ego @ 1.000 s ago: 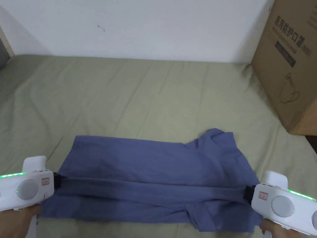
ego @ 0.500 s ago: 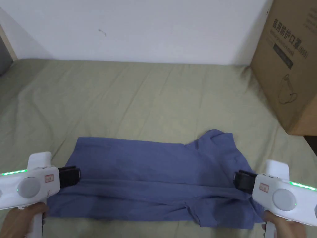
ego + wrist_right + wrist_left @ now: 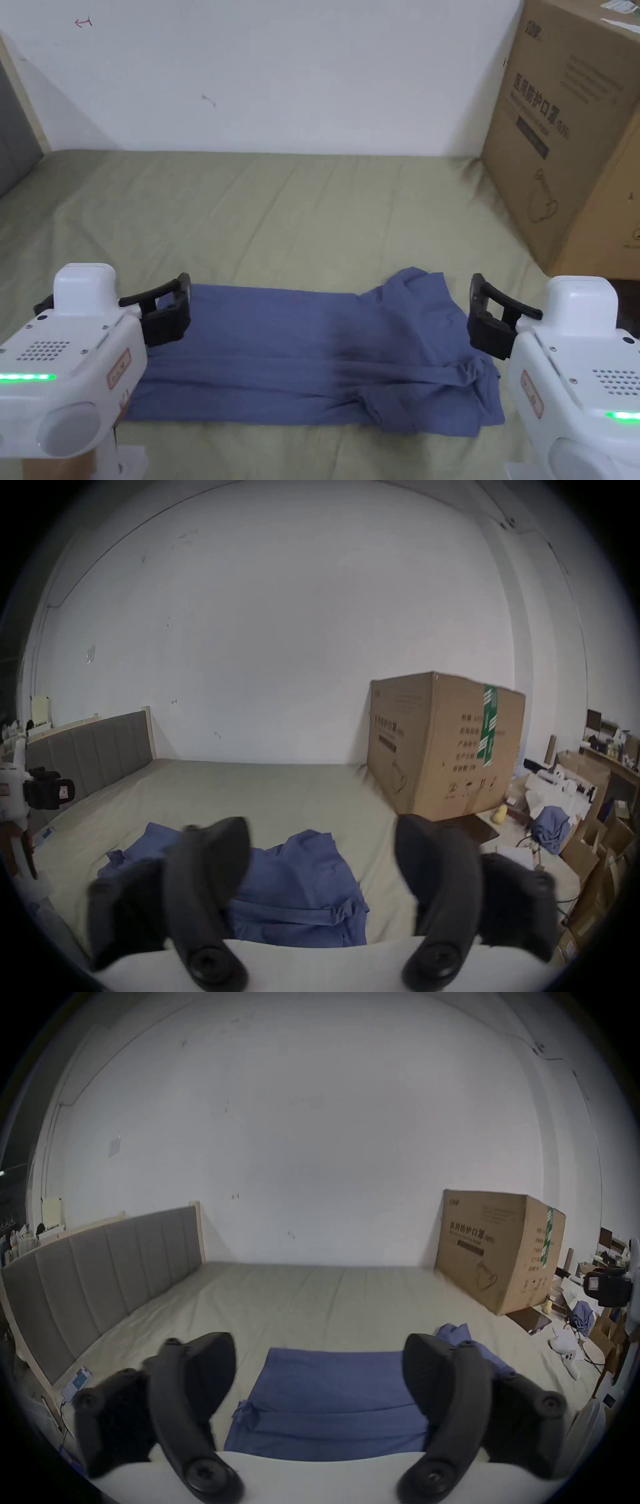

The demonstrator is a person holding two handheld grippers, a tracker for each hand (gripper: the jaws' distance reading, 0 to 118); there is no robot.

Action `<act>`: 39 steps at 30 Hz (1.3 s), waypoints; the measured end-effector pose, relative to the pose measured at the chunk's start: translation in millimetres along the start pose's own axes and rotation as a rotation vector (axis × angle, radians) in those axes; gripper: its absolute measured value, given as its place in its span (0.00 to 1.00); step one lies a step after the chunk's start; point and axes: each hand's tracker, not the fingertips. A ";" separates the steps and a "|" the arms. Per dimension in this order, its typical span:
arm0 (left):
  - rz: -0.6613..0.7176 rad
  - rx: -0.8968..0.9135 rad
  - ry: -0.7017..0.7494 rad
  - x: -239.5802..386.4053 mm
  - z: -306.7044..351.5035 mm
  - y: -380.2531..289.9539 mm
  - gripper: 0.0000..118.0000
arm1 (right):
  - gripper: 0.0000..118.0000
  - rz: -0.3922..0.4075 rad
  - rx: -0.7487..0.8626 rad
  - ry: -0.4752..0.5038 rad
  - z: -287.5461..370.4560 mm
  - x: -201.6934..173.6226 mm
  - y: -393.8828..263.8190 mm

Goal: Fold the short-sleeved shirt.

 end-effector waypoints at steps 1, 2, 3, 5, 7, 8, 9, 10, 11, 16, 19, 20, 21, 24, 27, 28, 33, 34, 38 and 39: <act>-0.002 0.021 -0.024 2.6 5.8 -0.9 0.69 | 0.49 0.007 0.010 -0.009 3.2 -3.7 -0.3; -0.003 0.033 -0.040 4.9 10.4 -1.6 0.47 | 0.30 0.011 0.016 -0.014 5.9 -6.1 -0.8; -0.004 0.030 -0.049 7.2 13.0 -2.3 0.07 | 0.12 0.013 0.017 -0.009 7.7 -7.9 -1.0; -0.023 0.048 -0.015 11.2 16.7 -8.1 0.00 | 0.00 0.009 0.024 -0.018 9.2 -10.5 -2.2; 0.018 0.009 -0.093 9.4 14.8 -7.5 0.00 | 0.00 0.001 0.024 -0.013 11.1 -11.6 -1.1; 0.017 0.014 -0.071 9.5 15.1 -8.0 0.00 | 0.00 0.000 0.024 -0.017 11.5 -12.8 -1.0; 0.011 0.013 -0.068 8.2 14.2 -10.1 0.00 | 0.00 0.002 0.024 -0.016 10.4 -10.9 -1.8; 0.011 0.010 -0.068 6.6 12.3 -11.2 0.00 | 0.00 0.004 0.024 -0.016 10.3 -11.1 -1.7; 0.011 0.008 -0.067 3.9 10.2 -12.4 0.00 | 0.00 0.004 0.021 -0.014 10.3 -11.1 -1.5; 0.040 -0.210 -0.037 -18.0 -14.2 -21.8 0.00 | 0.00 -0.005 0.009 -0.006 3.9 -6.9 -2.4; 0.118 -0.373 -0.003 -45.6 -40.5 -41.2 0.00 | 0.00 -0.008 -0.009 -0.004 -2.9 -4.7 -5.6; 0.124 -0.427 -0.002 -51.1 -48.0 -45.1 0.01 | 0.00 -0.008 -0.016 -0.005 -5.0 -4.4 -7.3; 0.139 -0.477 0.004 -59.7 -56.2 -52.2 0.04 | 0.00 -0.008 -0.023 -0.008 -6.8 -4.3 -9.2; 0.184 -0.626 0.046 -80.5 -81.4 -74.9 0.64 | 0.00 -0.007 -0.053 -0.015 -15.8 -2.8 -16.4; 0.200 -0.699 0.086 -97.5 -101.0 -100.3 0.94 | 0.00 0.004 -0.089 -0.029 -25.2 -1.8 -25.5; 0.195 -0.720 0.115 -103.2 -110.0 -109.0 0.94 | 0.00 0.010 -0.100 -0.035 -28.9 -1.2 -28.9; 0.158 -0.798 0.173 -111.7 -136.9 -140.7 0.91 | 0.00 0.013 -0.167 -0.061 -45.5 4.9 -45.4; 0.166 -0.816 0.191 -113.3 -141.1 -146.3 0.88 | 0.00 0.011 -0.179 -0.064 -48.4 6.8 -48.6; 0.177 -0.858 0.175 -115.7 -150.0 -160.2 0.25 | 0.00 -0.002 -0.234 -0.079 -58.7 15.1 -61.4; 0.227 -0.855 0.137 -113.3 -146.9 -160.3 0.16 | 0.00 -0.008 -0.258 -0.090 -62.3 18.1 -65.7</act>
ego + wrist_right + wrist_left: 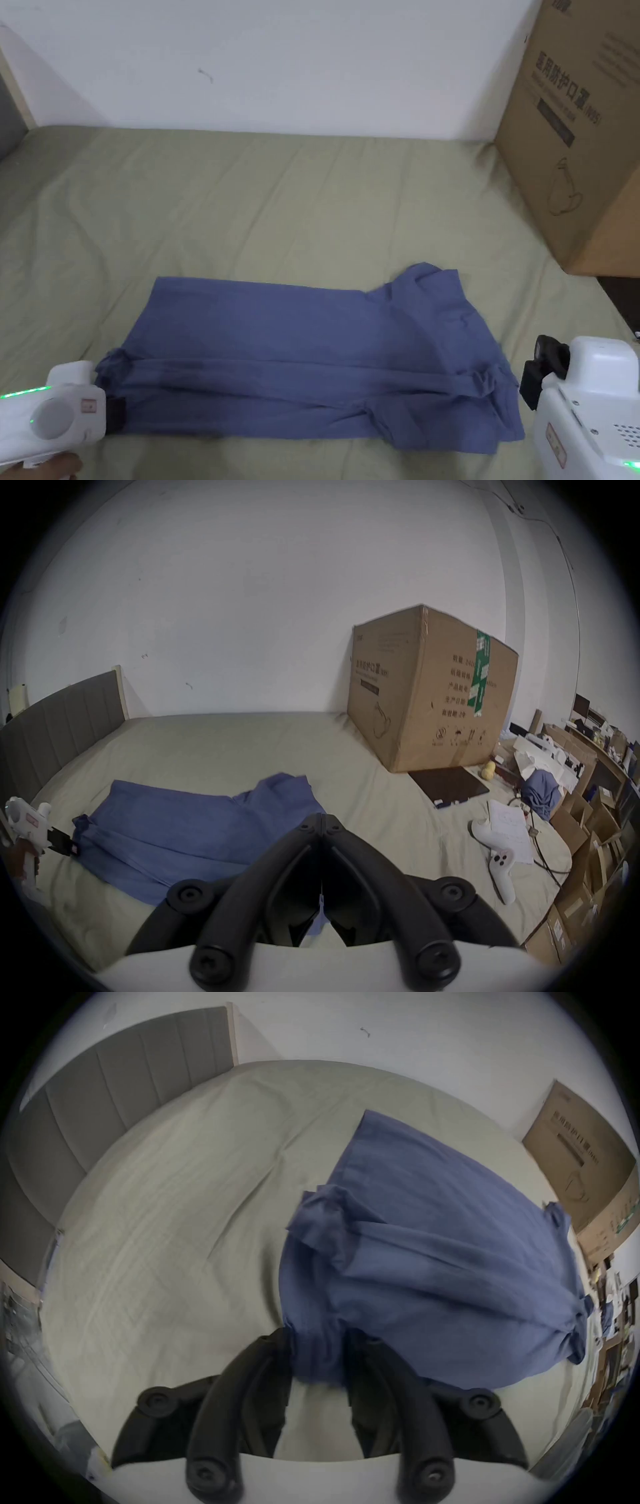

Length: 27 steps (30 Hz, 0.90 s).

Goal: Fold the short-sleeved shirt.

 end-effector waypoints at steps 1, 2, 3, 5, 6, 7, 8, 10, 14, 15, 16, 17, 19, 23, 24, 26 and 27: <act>0.003 0.055 0.027 0.5 5.0 -0.9 0.08 | 0.00 -0.003 -0.022 -0.019 -5.2 2.4 -4.4; 0.004 0.077 -0.003 3.8 5.4 -1.2 0.06 | 0.05 0.002 -0.044 -0.049 -10.8 4.8 -10.2; -0.007 0.070 -0.020 6.2 5.3 -1.0 0.06 | 0.26 0.004 -0.067 -0.064 -17.7 7.1 -15.6; -0.033 0.078 0.010 16.2 15.6 -4.6 0.05 | 0.72 0.003 -0.180 -0.037 -38.9 12.7 -26.5; -0.052 0.097 0.006 17.5 21.4 -4.9 0.05 | 0.90 -0.012 -0.249 -0.028 -50.6 14.6 -32.9; -0.063 0.125 -0.006 19.7 27.3 -4.5 0.05 | 0.92 -0.018 -0.298 -0.020 -63.9 15.9 -41.4; -0.063 0.131 -0.006 21.3 32.7 -3.9 0.05 | 0.91 -0.029 -0.329 -0.016 -73.7 16.7 -49.4; -0.065 0.152 -0.023 21.1 46.2 -3.4 0.05 | 0.91 -0.047 -0.394 -0.005 -95.1 16.0 -64.4; -0.061 0.165 -0.036 17.3 53.8 1.1 0.05 | 0.90 -0.048 -0.531 0.004 -132.2 13.0 -88.8; -0.060 0.163 -0.037 17.6 54.0 1.4 0.05 | 0.86 -0.037 -0.554 -0.003 -136.8 11.5 -93.4; -0.056 0.160 -0.039 17.8 53.7 1.2 0.05 | 0.81 -0.036 -0.565 0.005 -140.6 10.3 -97.5; -0.053 0.159 -0.044 12.5 50.9 2.2 0.05 | 0.75 -0.037 -0.582 0.029 -143.5 9.8 -101.1; -0.053 0.159 -0.044 11.4 50.3 1.0 0.05 | 0.65 -0.071 -0.585 0.049 -144.2 6.8 -103.6; -0.024 0.148 -0.049 5.2 48.8 -3.5 0.05 | 0.06 -0.094 -0.555 0.094 -131.0 6.2 -91.7; -0.012 0.152 -0.050 4.4 50.2 -4.9 0.05 | 0.04 -0.055 -0.533 0.078 -126.9 4.1 -89.9; 0.010 0.154 -0.059 3.0 54.8 -6.9 0.05 | 0.03 -0.059 -0.533 0.099 -119.7 4.7 -85.6; 0.021 0.159 -0.066 2.1 58.8 -7.8 0.05 | 0.03 -0.076 -0.513 0.098 -110.7 8.8 -82.2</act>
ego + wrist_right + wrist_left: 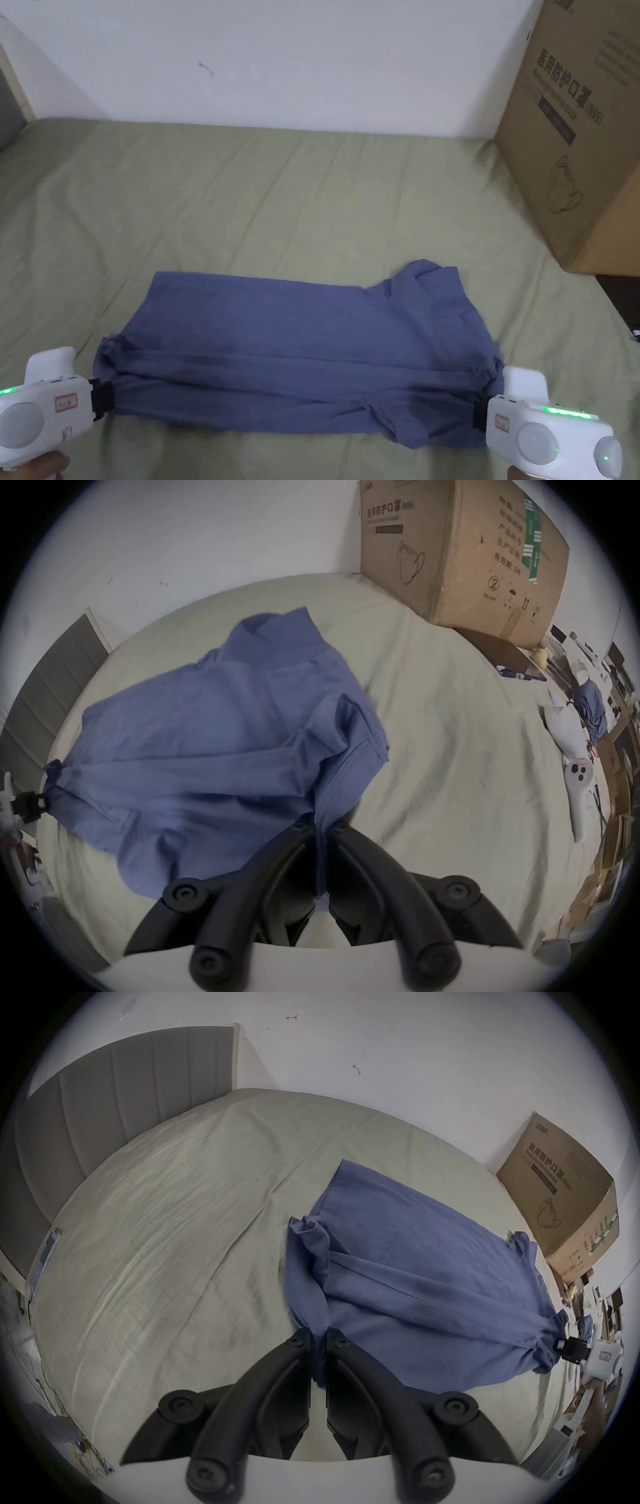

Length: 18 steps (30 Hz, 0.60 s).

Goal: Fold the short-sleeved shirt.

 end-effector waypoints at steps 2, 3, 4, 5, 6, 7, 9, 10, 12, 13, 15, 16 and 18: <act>0.015 0.016 -0.013 -1.1 9.8 0.0 0.05 | 0.03 -0.021 0.040 0.028 16.4 4.2 0.4; 0.022 0.023 -0.023 -2.1 15.8 0.1 0.05 | 0.03 -0.019 0.054 0.037 26.1 6.8 1.2; 0.028 0.025 -0.031 -2.8 21.4 0.3 0.05 | 0.03 -0.015 0.066 0.043 35.4 8.7 1.1; 0.032 0.029 -0.038 -3.4 28.5 -0.1 0.05 | 0.03 -0.010 0.080 0.047 45.8 10.5 0.6; 0.035 0.035 -0.047 -12.2 22.5 1.7 0.05 | 0.03 -0.009 0.090 0.053 53.1 12.2 -0.2; 0.035 0.036 -0.049 -13.5 28.8 0.4 0.05 | 0.03 -0.011 0.100 0.057 64.0 12.4 -0.5; 0.035 0.031 -0.049 -17.1 43.4 -5.2 0.05 | 0.03 -0.014 0.108 0.056 80.7 17.5 -5.6; 0.035 0.024 -0.050 -16.9 51.5 -10.4 0.05 | 0.03 -0.017 0.109 0.056 89.1 21.5 -10.5; 0.038 0.003 -0.066 -25.2 63.9 -22.6 0.05 | 0.03 -0.035 0.087 0.064 80.2 16.4 -6.7; 0.050 -0.014 -0.068 -30.2 68.6 -30.8 0.05 | 0.03 -0.047 0.068 0.072 78.5 15.4 -6.3; 0.061 -0.040 -0.072 -35.6 76.0 -50.4 0.05 | 0.03 -0.057 0.048 0.070 88.1 31.8 -28.9; 0.064 -0.063 -0.063 -38.5 75.9 -57.2 0.05 | 0.03 -0.055 0.029 0.065 84.0 30.5 -30.9; 0.054 -0.122 -0.034 -45.2 69.8 -78.6 0.05 | 0.03 -0.071 -0.017 0.051 66.9 26.7 -35.7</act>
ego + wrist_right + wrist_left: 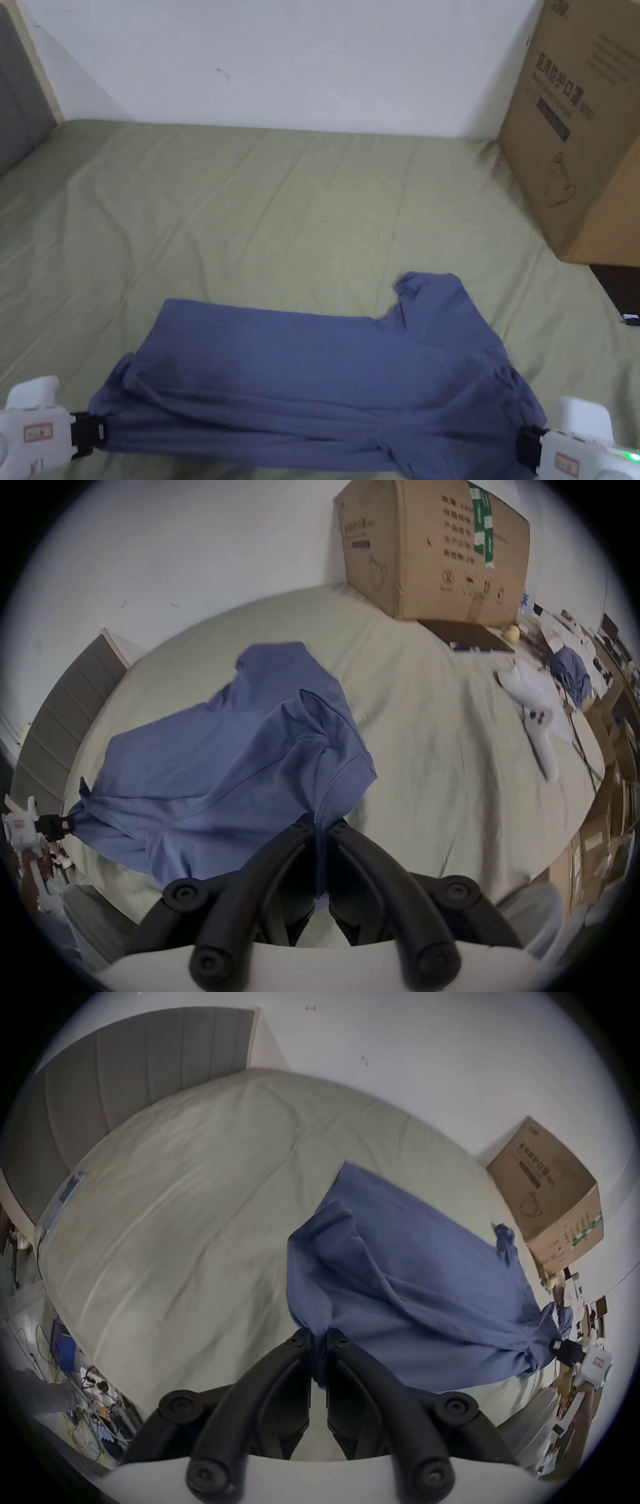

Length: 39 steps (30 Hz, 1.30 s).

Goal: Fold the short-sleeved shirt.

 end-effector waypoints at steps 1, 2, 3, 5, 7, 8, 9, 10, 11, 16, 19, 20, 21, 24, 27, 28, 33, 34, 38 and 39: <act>-0.012 -0.018 0.010 -2.9 -5.2 -7.3 0.05 | 0.03 -0.016 -0.023 0.001 22.4 17.4 -45.7; -0.017 -0.022 0.024 -4.8 -11.8 -15.4 0.05 | 0.03 -0.031 -0.045 0.004 17.8 19.4 -55.7; -0.039 -0.023 0.038 -4.6 -18.2 -20.5 0.05 | 0.03 -0.040 -0.068 -0.007 9.0 18.8 -62.6; -0.069 -0.043 0.060 -1.8 -30.0 -28.3 0.05 | 0.04 -0.056 -0.104 -0.017 11.6 11.7 -67.9; -0.098 -0.034 0.084 2.7 -34.3 -32.1 0.05 | 0.04 -0.078 -0.095 -0.012 13.3 8.2 -72.6; -0.105 -0.024 0.095 -4.6 -44.4 -29.6 0.06 | 0.04 -0.076 -0.080 -0.019 23.4 2.1 -71.3; -0.095 -0.020 0.110 -2.1 -43.9 -28.0 0.09 | 0.04 -0.063 -0.072 -0.026 6.3 14.5 -70.2; -0.102 -0.027 0.109 -0.8 -42.8 -25.7 0.17 | 0.17 -0.045 -0.065 -0.037 4.2 17.0 -67.1; -0.101 -0.027 0.109 0.3 -40.9 -22.9 0.35 | 0.36 -0.020 -0.050 -0.050 7.9 15.7 -64.1; -0.080 0.118 -0.001 27.9 6.3 -6.1 0.90 | 0.89 0.036 0.136 0.004 58.1 2.9 -22.4; -0.155 0.283 -0.027 59.6 44.2 14.4 0.90 | 0.89 0.097 0.323 0.037 98.9 -16.3 3.8; -0.188 0.354 -0.038 76.0 61.7 17.5 0.90 | 0.89 0.120 0.393 0.042 111.9 -23.0 12.1; -0.219 0.422 -0.049 87.0 73.8 22.5 0.90 | 0.89 0.143 0.458 0.048 124.7 -35.0 17.1; -0.267 0.585 -0.055 115.8 102.1 31.7 0.90 | 0.90 0.181 0.614 0.057 154.8 -57.6 30.8; -0.289 0.716 -0.058 135.9 115.6 35.2 0.90 | 0.90 0.190 0.728 0.039 173.7 -78.1 35.6; -0.291 0.751 -0.054 141.6 116.6 36.0 0.89 | 0.90 0.195 0.758 0.030 176.9 -82.9 35.8; -0.314 0.808 -0.116 155.9 115.3 28.2 0.41 | 0.58 0.217 0.812 -0.025 177.0 -99.2 34.9; -0.316 0.803 -0.145 157.3 112.7 27.0 0.10 | 0.33 0.219 0.814 -0.028 175.5 -100.4 34.4; -0.305 0.740 -0.194 160.1 99.8 33.0 0.00 | 0.00 0.206 0.793 -0.010 165.1 -98.3 38.0; -0.305 0.722 -0.179 159.6 94.9 32.8 0.00 | 0.00 0.201 0.790 -0.012 162.6 -98.7 38.4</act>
